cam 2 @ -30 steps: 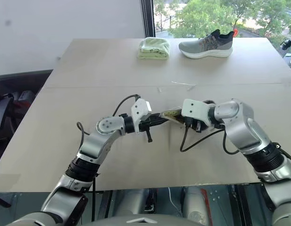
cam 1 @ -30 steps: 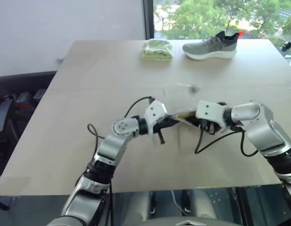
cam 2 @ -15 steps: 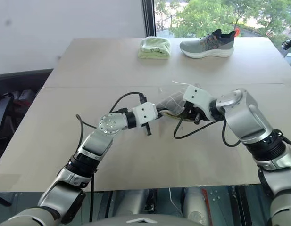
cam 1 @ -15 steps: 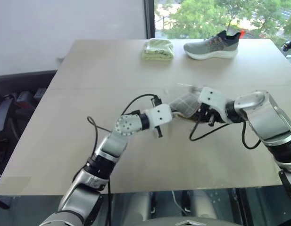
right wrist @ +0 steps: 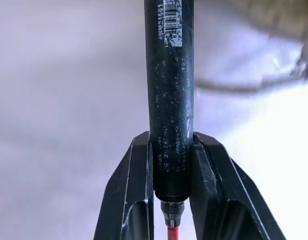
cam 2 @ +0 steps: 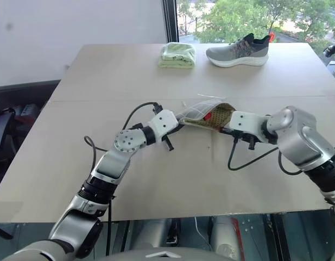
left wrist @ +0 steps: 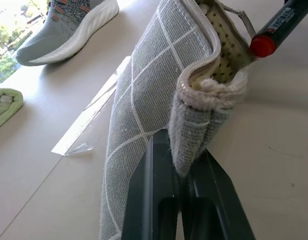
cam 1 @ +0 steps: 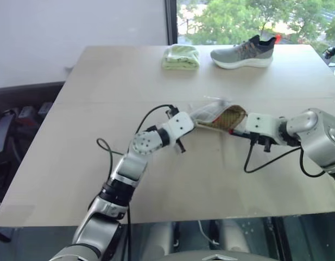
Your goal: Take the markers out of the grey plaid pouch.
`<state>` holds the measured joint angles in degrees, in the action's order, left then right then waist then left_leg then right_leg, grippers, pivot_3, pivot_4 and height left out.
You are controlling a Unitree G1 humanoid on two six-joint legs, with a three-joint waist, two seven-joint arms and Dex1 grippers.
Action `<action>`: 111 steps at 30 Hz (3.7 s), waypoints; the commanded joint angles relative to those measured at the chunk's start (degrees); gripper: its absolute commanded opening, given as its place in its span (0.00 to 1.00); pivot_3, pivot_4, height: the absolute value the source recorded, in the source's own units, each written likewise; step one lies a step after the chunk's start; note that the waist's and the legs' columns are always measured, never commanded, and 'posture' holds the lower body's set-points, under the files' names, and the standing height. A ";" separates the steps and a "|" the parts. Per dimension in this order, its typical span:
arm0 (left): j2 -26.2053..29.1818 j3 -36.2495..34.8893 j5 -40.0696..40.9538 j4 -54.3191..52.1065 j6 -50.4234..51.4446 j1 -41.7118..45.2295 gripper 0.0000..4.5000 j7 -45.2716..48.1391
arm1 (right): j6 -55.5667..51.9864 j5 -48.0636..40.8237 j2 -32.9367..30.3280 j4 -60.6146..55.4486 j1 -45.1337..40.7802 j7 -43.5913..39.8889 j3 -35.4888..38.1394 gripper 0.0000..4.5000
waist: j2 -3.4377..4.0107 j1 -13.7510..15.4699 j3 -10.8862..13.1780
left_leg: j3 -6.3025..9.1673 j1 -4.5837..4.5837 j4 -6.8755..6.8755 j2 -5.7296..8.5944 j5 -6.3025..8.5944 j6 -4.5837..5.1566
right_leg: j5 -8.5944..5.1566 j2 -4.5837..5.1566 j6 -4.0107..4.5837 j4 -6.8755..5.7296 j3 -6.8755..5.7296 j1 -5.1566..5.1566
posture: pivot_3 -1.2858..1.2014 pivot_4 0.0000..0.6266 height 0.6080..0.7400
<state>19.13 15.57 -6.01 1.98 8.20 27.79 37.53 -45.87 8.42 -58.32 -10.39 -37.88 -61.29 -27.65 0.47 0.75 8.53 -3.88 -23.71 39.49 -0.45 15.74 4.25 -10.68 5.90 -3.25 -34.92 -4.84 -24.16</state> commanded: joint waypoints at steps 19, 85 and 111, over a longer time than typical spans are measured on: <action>0.46 -3.97 6.38 -9.19 5.50 -4.22 0.00 0.42 | 1.27 -4.22 -0.44 1.48 5.55 8.12 18.92 0.76 | -0.01 -0.01 0.01 | -0.09 0.04 0.00 -0.06 -0.01 -0.02 | 0.00 0.00 -0.01 0.00 0.04 0.00 | 0.52 0.24 1.00; -1.07 -0.45 24.94 -15.55 13.96 -6.09 0.00 13.50 | 48.71 13.95 20.51 25.83 -9.63 -4.01 -0.45 0.25 | -0.11 -1.19 0.05 | -0.20 0.94 -0.08 -0.19 -0.07 -0.13 | -0.01 -0.17 0.04 -0.07 0.34 0.72 | 0.52 0.24 1.00; 2.20 -0.66 8.54 1.46 -8.09 -2.82 0.00 7.69 | -25.89 -15.29 28.45 7.98 -14.88 -3.45 14.64 0.25 | -0.09 -1.22 0.07 | -0.13 0.54 -0.21 -0.12 -0.04 -0.09 | 0.02 -0.07 0.06 -0.04 0.19 0.37 | 0.52 0.24 1.00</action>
<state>20.88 15.25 2.98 3.44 0.65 25.49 45.27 -70.23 -4.08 -29.17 0.03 -50.35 -64.58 -15.54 0.38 -0.46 8.60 -4.01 -23.17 39.27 -0.57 15.69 4.16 -10.66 5.83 -3.19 -34.96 -4.65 -23.79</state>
